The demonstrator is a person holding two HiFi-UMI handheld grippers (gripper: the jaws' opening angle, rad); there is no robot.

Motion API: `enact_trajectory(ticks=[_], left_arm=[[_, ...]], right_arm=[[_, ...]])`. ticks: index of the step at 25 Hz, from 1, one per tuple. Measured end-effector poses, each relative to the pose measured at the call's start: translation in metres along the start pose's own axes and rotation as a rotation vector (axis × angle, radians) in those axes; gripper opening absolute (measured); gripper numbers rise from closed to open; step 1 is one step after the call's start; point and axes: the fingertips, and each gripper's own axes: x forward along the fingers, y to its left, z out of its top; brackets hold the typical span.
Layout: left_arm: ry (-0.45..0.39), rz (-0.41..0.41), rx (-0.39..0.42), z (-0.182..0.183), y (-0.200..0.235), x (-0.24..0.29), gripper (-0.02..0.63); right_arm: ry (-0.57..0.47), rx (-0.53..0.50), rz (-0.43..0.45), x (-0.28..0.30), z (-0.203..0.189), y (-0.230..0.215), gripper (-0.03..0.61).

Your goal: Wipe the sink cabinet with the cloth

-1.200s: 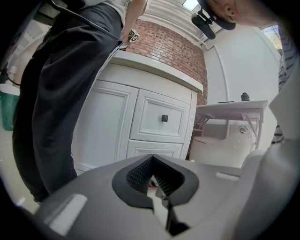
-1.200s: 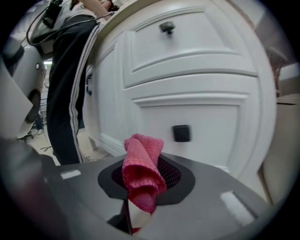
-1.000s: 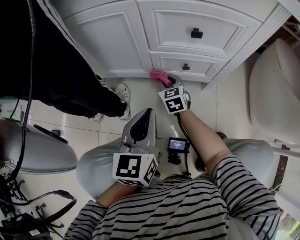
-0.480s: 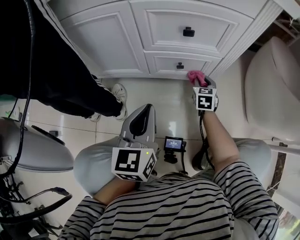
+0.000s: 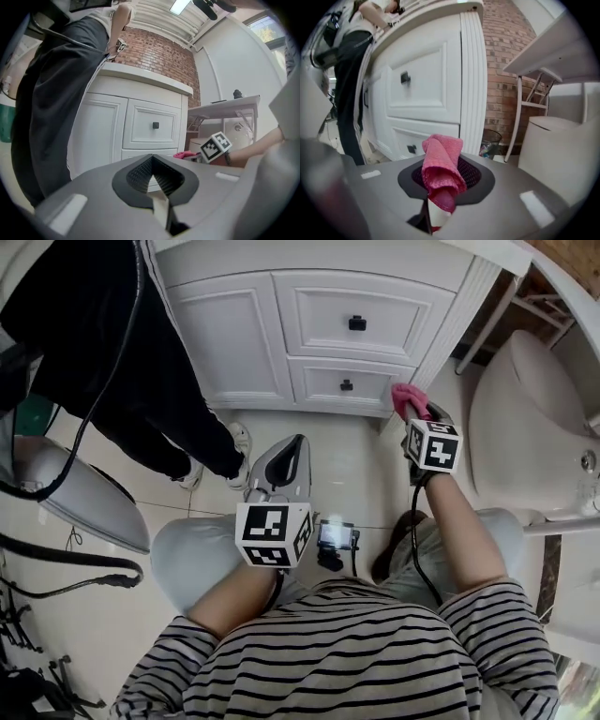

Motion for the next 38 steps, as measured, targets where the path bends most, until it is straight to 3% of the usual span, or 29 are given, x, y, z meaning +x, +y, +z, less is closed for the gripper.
enact_trajectory(ticks=[4, 8, 13, 19, 38], left_arm=[[-0.023, 0.008, 0.032, 0.004, -0.005, -0.015, -0.006], [-0.031, 0.026, 0.018, 0.005, -0.001, -0.026, -0.006], [-0.024, 0.021, 0.064, -0.001, -0.009, -0.028, -0.006], [-0.013, -0.006, 0.111, -0.008, -0.018, -0.027, -0.006], [-0.038, -0.043, 0.073, -0.002, -0.019, -0.026, -0.006]], right_arm=[[-0.16, 0.07, 0.14, -0.094, 0.043, 0.037, 0.092], [-0.275, 0.163, 0.225, -0.152, 0.033, 0.067, 0.094], [-0.346, 0.117, 0.134, -0.167, 0.02, 0.066, 0.092], [-0.354, 0.101, 0.112, -0.167, 0.017, 0.065, 0.091], [-0.348, 0.065, 0.109, -0.162, 0.015, 0.075, 0.091]])
